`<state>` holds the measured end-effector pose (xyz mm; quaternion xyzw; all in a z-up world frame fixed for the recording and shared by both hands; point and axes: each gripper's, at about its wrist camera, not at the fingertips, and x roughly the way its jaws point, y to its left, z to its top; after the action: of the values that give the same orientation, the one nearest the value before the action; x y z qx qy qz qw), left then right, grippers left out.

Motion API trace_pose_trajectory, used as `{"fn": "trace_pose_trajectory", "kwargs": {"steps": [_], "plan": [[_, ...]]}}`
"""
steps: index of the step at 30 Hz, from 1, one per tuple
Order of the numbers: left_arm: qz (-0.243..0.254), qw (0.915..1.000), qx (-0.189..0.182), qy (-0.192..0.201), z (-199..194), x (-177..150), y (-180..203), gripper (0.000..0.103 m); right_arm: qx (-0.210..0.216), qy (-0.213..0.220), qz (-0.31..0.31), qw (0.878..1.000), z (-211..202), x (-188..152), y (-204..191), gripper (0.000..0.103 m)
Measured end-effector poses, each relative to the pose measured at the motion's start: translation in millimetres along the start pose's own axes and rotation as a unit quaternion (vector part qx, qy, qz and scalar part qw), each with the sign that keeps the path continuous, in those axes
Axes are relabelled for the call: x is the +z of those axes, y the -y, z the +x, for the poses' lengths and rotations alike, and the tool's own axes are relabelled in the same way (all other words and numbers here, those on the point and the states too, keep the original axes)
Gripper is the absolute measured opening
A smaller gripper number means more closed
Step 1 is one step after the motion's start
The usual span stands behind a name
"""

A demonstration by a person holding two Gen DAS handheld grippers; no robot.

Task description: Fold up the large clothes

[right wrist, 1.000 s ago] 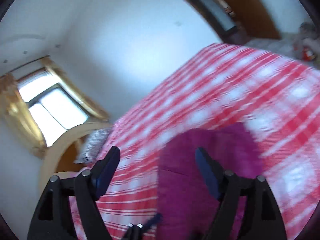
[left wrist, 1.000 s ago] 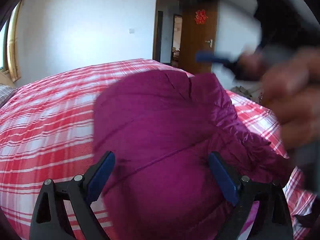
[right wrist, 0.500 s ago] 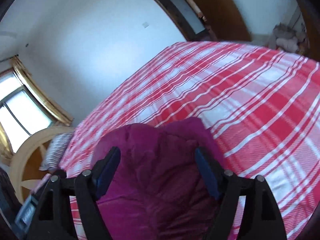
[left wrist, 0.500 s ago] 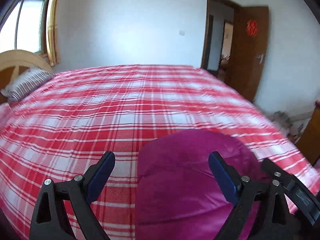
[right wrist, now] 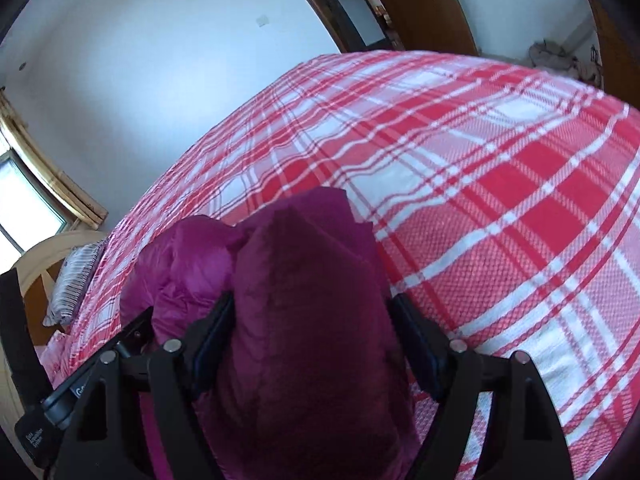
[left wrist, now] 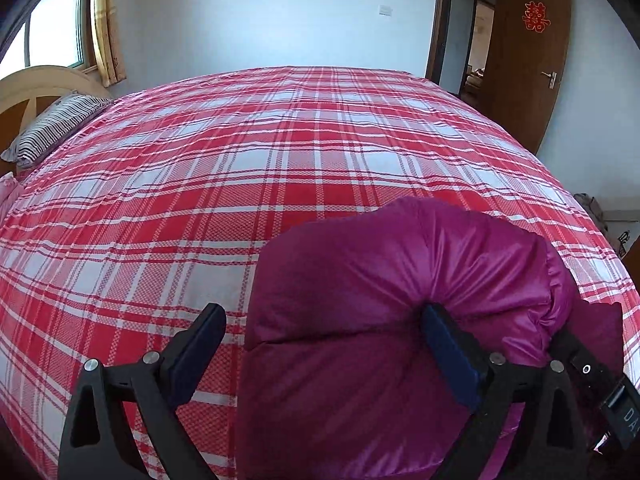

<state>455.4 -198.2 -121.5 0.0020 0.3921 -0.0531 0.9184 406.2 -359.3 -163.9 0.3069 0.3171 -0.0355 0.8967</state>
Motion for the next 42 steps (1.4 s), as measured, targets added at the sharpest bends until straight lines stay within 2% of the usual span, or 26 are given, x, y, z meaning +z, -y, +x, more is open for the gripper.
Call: {"fn": "trace_pose_trajectory", "kwargs": {"steps": [9,31,38,42], "plan": [[-0.021,0.9991,-0.024,-0.027,19,-2,-6,0.102,0.005,-0.003,0.019,1.0,3,-1,7,0.079],[-0.04,0.9965,-0.053,-0.051,32,-6,-11,0.102,-0.008,-0.01,0.012,1.0,9,-1,5,0.08],[-0.061,0.9932,-0.078,-0.06,33,-6,-19,0.102,-0.004,-0.012,0.011,1.0,12,-1,7,0.081],[-0.099,0.9862,-0.118,-0.063,22,-9,-36,0.102,0.002,-0.012,0.01,1.0,14,-1,8,0.082]]}}
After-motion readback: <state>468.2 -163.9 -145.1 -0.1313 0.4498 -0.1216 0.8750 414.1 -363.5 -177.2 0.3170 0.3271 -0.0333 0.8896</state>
